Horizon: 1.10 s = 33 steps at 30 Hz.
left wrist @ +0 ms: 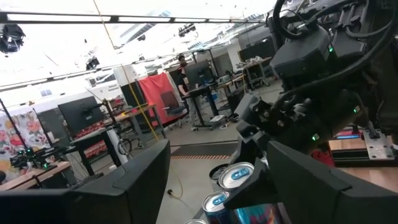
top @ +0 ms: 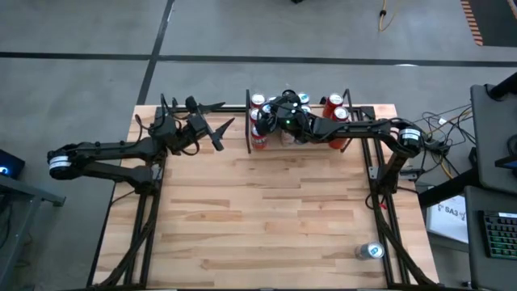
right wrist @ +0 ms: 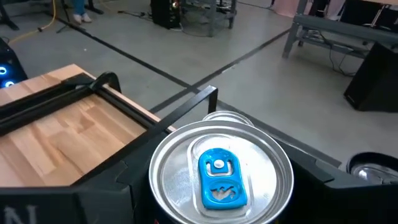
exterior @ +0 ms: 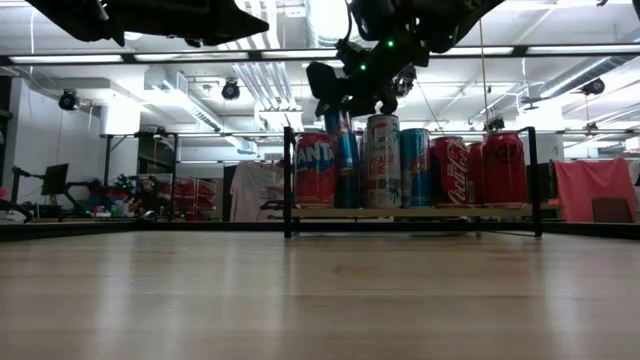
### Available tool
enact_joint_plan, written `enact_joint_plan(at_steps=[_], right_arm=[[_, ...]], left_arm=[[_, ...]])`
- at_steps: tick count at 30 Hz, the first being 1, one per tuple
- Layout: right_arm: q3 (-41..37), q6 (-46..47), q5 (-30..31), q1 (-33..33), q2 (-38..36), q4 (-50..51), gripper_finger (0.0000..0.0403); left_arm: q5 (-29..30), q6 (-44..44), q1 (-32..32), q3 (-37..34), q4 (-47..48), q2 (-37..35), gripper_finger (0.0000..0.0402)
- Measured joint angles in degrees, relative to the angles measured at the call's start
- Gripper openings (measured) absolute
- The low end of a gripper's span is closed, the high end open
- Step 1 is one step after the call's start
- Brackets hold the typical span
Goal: Place canned beverage on shelf
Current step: Put the blue soda can on the shelf
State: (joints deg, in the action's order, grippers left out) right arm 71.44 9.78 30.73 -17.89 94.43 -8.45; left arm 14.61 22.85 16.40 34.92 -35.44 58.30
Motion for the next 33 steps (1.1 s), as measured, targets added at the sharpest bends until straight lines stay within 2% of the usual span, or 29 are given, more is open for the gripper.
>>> enact_joint_plan(at_steps=[19,25,33], right_arm=[[-0.8,2.9,1.1,0.0,0.6,0.4,0.0221],[-1.4,3.8,3.5,0.0,0.6,0.7,0.0221],[-2.1,6.4,4.1,0.0,0.6,0.2,0.0221]], left_arm=[[0.0,0.2,0.0,0.0,0.0,0.0,0.0252],[0.1,0.2,0.0,0.0,0.0,0.0,0.0252],[3.4,1.3,0.0,0.0,0.0,0.0,0.0252]])
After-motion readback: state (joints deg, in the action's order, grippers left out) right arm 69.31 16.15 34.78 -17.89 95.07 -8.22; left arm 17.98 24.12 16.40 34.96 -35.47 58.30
